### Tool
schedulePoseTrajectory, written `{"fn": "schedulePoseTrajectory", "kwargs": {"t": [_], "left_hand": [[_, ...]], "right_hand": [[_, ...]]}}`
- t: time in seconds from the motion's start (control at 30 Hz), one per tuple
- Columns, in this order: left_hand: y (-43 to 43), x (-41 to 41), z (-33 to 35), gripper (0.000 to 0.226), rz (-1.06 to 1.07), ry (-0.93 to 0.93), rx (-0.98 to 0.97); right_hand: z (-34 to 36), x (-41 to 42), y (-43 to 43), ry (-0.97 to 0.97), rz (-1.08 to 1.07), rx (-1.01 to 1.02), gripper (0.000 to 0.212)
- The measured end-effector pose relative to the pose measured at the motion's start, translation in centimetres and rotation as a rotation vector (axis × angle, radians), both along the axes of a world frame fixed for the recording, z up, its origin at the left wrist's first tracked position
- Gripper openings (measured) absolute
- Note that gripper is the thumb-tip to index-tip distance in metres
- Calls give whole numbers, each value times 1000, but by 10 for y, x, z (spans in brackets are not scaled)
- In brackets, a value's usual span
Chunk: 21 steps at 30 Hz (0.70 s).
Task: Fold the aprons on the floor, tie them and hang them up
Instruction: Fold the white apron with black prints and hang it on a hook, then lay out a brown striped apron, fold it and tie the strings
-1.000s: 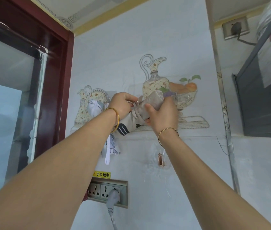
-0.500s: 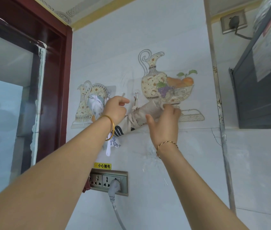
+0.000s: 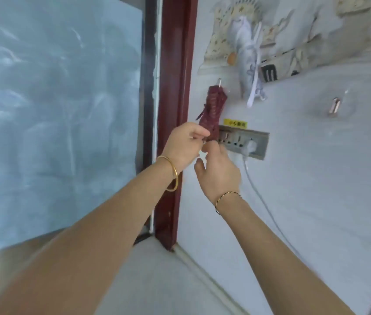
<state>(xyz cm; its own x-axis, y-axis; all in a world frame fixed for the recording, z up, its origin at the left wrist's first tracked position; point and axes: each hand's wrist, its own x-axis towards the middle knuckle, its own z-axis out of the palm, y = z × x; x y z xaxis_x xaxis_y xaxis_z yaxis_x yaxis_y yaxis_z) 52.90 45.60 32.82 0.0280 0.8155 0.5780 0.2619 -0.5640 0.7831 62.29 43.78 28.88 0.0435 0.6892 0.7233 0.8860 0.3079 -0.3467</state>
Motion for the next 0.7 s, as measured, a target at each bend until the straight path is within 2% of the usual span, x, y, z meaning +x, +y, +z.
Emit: {"fn": "schedulePoseTrajectory", "kwargs": {"t": [0.17, 0.23, 0.37, 0.47, 0.6, 0.7], "left_hand": [[-31, -113, -162, 33, 329, -46, -364], [-62, -158, -224, 26, 463, -54, -528], [-157, -248, -319, 35, 744, -136, -839], [-235, -318, -360, 36, 998, -153, -988], [-332, -406, -385, 43, 1312, -55, -1154], [-385, -461, -390, 44, 1434, 66, -1290]], "right_hand": [[-122, -101, -8, -235, 240, -416, 25], [-170, -139, -19, -322, 365, -581, 22], [-255, -223, -55, -535, 600, -812, 23], [-292, -284, -96, -668, 767, -900, 17], [-323, -360, -159, -792, 944, -968, 20], [-337, -407, -195, -835, 985, -989, 22]]}}
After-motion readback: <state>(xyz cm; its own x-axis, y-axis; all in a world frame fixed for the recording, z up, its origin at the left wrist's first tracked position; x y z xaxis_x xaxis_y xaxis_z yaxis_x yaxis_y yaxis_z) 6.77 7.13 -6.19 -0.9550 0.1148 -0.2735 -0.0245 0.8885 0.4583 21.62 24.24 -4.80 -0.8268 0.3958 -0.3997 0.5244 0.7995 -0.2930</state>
